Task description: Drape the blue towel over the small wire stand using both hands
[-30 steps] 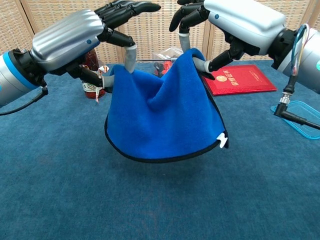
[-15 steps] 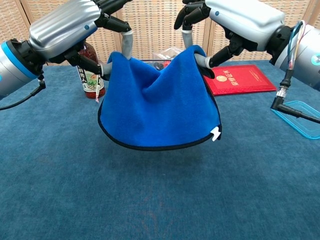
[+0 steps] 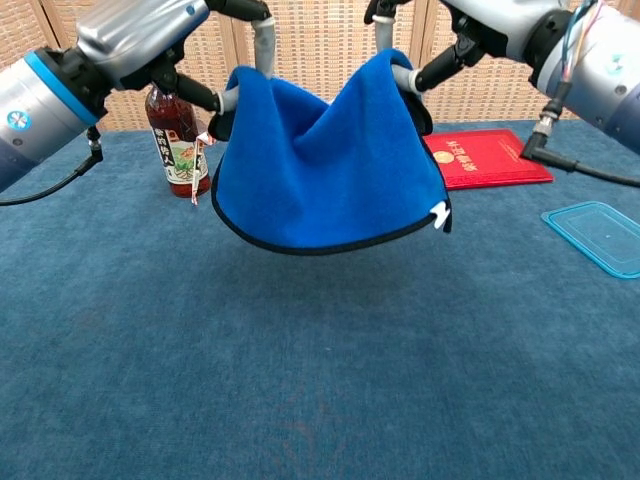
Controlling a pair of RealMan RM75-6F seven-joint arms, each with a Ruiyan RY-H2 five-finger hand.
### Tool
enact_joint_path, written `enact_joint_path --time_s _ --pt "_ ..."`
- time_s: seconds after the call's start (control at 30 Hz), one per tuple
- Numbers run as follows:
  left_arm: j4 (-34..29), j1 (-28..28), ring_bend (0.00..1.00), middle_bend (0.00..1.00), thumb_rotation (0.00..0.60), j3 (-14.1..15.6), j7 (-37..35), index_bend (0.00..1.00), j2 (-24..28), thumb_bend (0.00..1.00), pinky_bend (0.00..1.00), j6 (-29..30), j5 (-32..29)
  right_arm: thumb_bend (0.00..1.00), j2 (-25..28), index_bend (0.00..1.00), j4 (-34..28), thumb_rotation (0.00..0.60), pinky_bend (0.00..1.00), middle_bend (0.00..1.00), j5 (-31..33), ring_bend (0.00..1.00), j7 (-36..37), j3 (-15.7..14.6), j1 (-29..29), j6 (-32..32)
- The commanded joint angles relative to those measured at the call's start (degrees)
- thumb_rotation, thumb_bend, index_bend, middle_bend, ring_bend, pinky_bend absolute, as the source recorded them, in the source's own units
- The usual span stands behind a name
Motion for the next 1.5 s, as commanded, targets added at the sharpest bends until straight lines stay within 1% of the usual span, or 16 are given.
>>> enact_joint_path --time_s 0.03,0.17,0.37,0.57,0.73,0.97,1.1,1.27,1.5 --pt "-1.3 -0.8 0.00 0.00 0.600 -1.2 0.9 0.72 0.8 0.43 0.00 -0.9 -0.7 0.47 0.4 0.62 -1.0 0.600 0.12 0.28 1.8 0.08 -0.9 1.4 0.5 -0.9" --pt "-2.7 -1.9 0.00 0.00 0.600 -2.4 1.9 0.72 1.8 0.43 0.00 -1.9 -1.0 0.47 0.7 0.62 -2.2 0.600 0.12 0.28 4.0 0.08 -1.5 3.0 1.0 -1.7" --pt "-5.2 -3.2 0.00 0.00 0.600 -4.5 4.6 0.72 3.1 0.43 0.00 -5.2 -3.0 0.47 0.1 0.62 -2.7 0.600 0.12 0.28 8.2 0.08 -4.3 5.4 2.4 -3.0" --pt "-6.6 -3.5 0.00 0.00 0.600 -5.5 6.1 0.72 3.5 0.43 0.00 -7.1 -4.5 0.47 -0.5 0.62 -2.4 0.600 0.12 0.28 11.0 0.08 -6.3 6.7 3.4 -3.6" --pt "-6.2 -3.8 0.00 0.00 0.600 -5.6 6.7 0.72 3.8 0.43 0.00 -8.2 -4.7 0.48 -1.0 0.62 -1.8 0.600 0.12 0.28 13.0 0.08 -7.3 7.6 4.1 -3.9" --pt "-3.1 -4.8 0.00 0.00 0.600 -6.4 5.1 0.72 3.5 0.43 0.00 -9.8 -5.3 0.48 -1.6 0.62 -1.7 0.600 0.12 0.28 16.6 0.08 -8.7 9.0 5.3 -5.0" --pt "0.9 -5.4 0.00 0.00 0.600 -6.9 2.4 0.72 1.4 0.43 0.00 -11.4 -6.6 0.49 -3.6 0.62 1.0 0.600 0.12 0.28 19.3 0.08 -9.9 9.7 7.0 -6.1" --pt "4.9 -5.5 0.00 0.00 0.600 -6.6 -0.2 0.72 -0.2 0.43 0.00 -12.1 -7.1 0.49 -4.9 0.62 3.3 0.600 0.12 0.28 20.1 0.08 -10.0 9.4 7.9 -6.6" --pt "12.2 -5.6 0.00 0.00 0.600 -6.1 -4.4 0.72 -3.2 0.43 0.00 -14.1 -8.2 0.49 -7.1 0.62 9.0 0.600 0.12 0.28 20.9 0.08 -8.5 8.5 8.6 -7.8"
